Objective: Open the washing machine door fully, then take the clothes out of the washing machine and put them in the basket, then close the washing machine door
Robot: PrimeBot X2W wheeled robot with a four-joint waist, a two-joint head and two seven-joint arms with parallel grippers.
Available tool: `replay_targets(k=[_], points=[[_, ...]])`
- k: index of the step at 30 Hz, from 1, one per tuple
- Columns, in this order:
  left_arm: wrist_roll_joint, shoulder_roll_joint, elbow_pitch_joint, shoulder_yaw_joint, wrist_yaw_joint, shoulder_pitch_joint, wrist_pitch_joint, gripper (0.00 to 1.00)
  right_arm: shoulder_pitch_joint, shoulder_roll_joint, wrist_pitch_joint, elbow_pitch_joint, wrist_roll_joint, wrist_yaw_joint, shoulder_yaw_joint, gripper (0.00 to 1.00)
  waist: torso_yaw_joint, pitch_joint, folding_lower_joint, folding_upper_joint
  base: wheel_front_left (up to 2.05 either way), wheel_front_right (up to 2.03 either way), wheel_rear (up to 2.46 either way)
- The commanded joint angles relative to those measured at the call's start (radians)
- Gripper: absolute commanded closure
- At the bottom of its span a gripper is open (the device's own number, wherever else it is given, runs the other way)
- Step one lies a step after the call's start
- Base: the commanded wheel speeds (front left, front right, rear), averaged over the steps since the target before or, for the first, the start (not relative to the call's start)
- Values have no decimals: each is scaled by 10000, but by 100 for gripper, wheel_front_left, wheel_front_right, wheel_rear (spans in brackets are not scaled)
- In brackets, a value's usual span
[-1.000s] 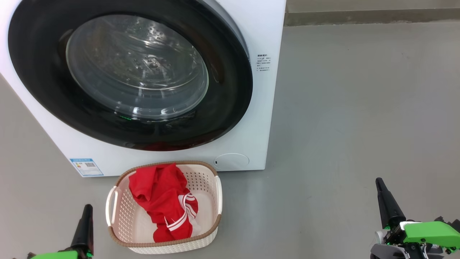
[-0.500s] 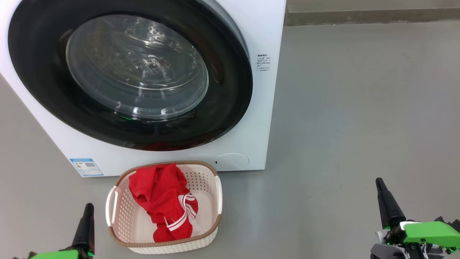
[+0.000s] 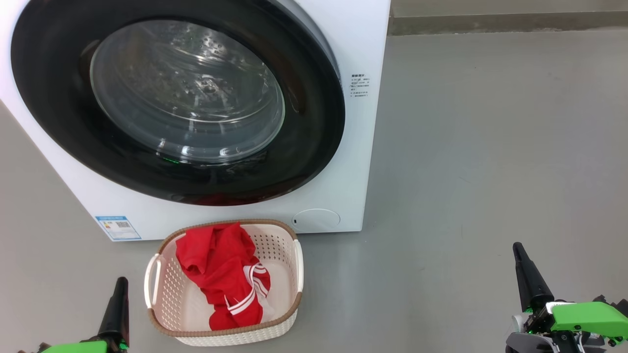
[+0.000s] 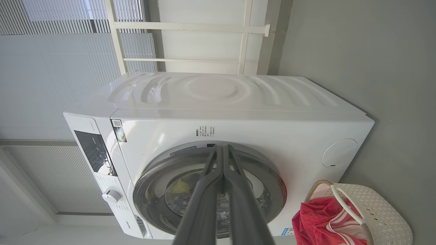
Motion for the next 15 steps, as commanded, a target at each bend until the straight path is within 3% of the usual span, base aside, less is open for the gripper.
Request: replay_targets(k=[1, 15], points=[[5, 162, -265, 353, -33, -381, 34, 100, -90, -11, 70, -304, 41, 16, 231, 100, 0, 0, 0, 0, 0, 0, 0], [15, 154, -265, 365, -33, -382, 43, 100, -90, -8, 74, -304, 38, 16, 226, 100, 0, 0, 0, 0, 0, 0, 0]])
